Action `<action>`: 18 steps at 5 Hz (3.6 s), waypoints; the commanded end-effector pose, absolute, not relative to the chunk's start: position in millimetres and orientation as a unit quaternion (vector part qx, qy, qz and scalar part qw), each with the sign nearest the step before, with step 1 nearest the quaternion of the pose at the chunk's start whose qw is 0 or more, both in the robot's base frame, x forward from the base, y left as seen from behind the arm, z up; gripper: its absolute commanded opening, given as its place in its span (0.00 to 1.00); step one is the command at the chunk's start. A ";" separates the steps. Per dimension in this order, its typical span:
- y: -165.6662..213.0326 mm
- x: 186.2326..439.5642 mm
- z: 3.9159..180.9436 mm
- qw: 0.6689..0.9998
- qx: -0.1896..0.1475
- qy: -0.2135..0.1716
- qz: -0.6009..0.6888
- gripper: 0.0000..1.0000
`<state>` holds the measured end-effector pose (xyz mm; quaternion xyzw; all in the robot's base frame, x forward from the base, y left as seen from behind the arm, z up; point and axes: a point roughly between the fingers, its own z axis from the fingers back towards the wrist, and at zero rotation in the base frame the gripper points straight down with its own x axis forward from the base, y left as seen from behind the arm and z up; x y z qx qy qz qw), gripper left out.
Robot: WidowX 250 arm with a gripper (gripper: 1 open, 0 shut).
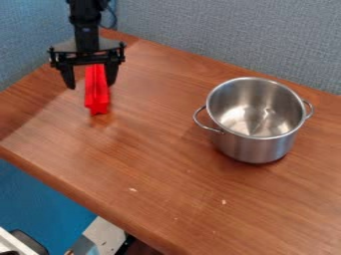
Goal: Put the red object in the metal pot
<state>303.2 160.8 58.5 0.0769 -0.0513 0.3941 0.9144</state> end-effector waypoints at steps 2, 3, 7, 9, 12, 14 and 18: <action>164.1 314.8 66.5 0.912 0.085 -0.076 0.395 0.00; 163.8 316.3 67.9 0.911 0.084 -0.077 0.396 0.00; 163.7 321.2 70.4 0.912 0.079 -0.079 0.396 0.00; 164.2 322.9 70.1 0.913 0.077 -0.081 0.393 0.00; 164.8 325.2 70.5 0.914 0.075 -0.081 0.390 0.00; 151.7 334.4 131.5 0.928 0.024 -0.077 0.363 0.00; -8.2 341.7 196.7 0.973 -0.026 -0.068 0.221 0.00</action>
